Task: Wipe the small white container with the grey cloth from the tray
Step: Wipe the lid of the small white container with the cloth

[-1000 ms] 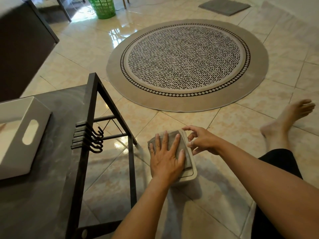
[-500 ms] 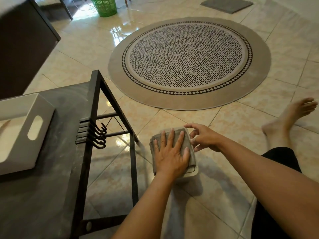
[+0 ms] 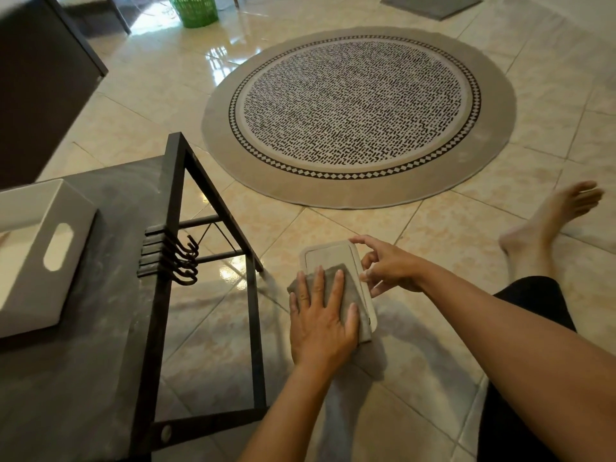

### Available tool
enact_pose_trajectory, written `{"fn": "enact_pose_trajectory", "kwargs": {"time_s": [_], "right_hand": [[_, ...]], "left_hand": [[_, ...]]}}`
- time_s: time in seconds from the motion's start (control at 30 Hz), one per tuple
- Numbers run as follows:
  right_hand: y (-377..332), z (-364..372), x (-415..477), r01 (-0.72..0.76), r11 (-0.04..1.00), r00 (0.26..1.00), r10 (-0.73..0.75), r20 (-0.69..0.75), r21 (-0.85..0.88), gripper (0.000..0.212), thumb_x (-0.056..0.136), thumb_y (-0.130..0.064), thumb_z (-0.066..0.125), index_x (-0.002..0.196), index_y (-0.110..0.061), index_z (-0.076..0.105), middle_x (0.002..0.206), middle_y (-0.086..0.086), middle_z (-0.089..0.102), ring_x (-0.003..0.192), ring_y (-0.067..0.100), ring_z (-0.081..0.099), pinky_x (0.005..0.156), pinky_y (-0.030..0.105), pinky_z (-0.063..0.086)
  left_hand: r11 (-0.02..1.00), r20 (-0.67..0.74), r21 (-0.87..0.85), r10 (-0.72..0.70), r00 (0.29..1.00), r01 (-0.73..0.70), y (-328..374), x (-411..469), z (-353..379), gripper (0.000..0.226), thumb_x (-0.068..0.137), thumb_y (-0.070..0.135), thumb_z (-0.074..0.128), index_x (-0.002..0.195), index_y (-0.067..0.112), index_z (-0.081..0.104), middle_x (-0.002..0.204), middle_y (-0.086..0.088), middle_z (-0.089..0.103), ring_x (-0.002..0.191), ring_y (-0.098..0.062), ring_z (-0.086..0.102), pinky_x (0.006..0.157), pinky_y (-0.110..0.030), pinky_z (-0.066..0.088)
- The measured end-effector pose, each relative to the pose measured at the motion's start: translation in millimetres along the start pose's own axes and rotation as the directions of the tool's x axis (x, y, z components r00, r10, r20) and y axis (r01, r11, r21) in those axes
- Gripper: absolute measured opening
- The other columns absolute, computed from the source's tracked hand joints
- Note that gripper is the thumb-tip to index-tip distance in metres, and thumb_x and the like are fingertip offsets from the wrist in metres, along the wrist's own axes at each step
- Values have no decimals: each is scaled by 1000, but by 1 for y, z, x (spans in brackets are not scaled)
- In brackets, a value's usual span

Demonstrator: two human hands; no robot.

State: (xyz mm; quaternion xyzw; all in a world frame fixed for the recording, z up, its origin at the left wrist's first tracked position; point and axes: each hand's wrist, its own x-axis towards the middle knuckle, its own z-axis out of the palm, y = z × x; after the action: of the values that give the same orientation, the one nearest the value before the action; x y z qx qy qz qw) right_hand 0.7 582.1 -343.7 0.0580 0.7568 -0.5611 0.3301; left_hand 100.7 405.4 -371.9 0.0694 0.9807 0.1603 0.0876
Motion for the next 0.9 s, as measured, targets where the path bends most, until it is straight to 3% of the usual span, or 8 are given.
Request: {"fn": "enact_pose_trajectory", "kwargs": {"time_s": [0.1, 0.27, 0.37, 0.6, 0.73, 0.9], "right_hand": [[-1, 0, 1, 3, 1000, 1000, -3, -6, -9, 83, 87, 18, 53, 152, -27, 30, 89, 12, 52, 70, 22, 64, 58, 36, 62], [0, 0, -1, 8, 1000, 1000, -8, -10, 5, 81, 88, 15, 57, 153, -25, 30, 95, 15, 53, 76, 24, 67, 60, 37, 63], [1, 0, 0, 14, 1000, 1000, -14, -8, -5, 80, 89, 16, 54, 153, -25, 30, 94, 15, 52, 73, 24, 65, 58, 35, 62], [6, -3, -2, -5, 999, 1000, 4, 29, 37, 90, 84, 19, 57, 154, -29, 29, 88, 11, 55, 73, 20, 68, 76, 50, 62], [3, -1, 1, 9, 1000, 999, -9, 32, 7, 90, 83, 21, 55, 154, -27, 28, 92, 13, 55, 73, 20, 66, 65, 39, 62], [6, 0, -1, 16, 999, 1000, -16, 10, 39, 86, 85, 18, 57, 154, -26, 30, 97, 15, 54, 76, 24, 69, 64, 39, 63]], "left_hand": [[997, 6, 33, 70, 998, -70, 10, 1, 3, 66, 99, 58, 19, 154, 42, -14, 162, 3, -28, 145, -22, -35, 116, -48, -22], [996, 9, 59, -60, 998, 59, -2, -3, -1, 68, 98, 60, 15, 152, 39, -20, 162, -1, -29, 143, -24, -37, 118, -49, -19], [998, 38, 62, -13, 999, 11, 18, -12, 7, 67, 97, 62, 12, 152, 40, -20, 159, 0, -34, 142, -23, -39, 116, -51, -22], [998, 29, 48, -51, 998, 50, 11, -6, 4, 69, 96, 63, 15, 152, 41, -20, 160, 1, -33, 142, -23, -39, 118, -53, -18], [998, 77, 56, -15, 997, 11, 25, -2, 5, 69, 96, 64, 13, 152, 41, -20, 159, 1, -35, 142, -25, -39, 117, -56, -17], [995, 46, 53, -83, 995, 81, 5, -9, -2, 71, 96, 66, 15, 150, 42, -25, 159, 1, -34, 142, -23, -39, 118, -55, -15]]}}
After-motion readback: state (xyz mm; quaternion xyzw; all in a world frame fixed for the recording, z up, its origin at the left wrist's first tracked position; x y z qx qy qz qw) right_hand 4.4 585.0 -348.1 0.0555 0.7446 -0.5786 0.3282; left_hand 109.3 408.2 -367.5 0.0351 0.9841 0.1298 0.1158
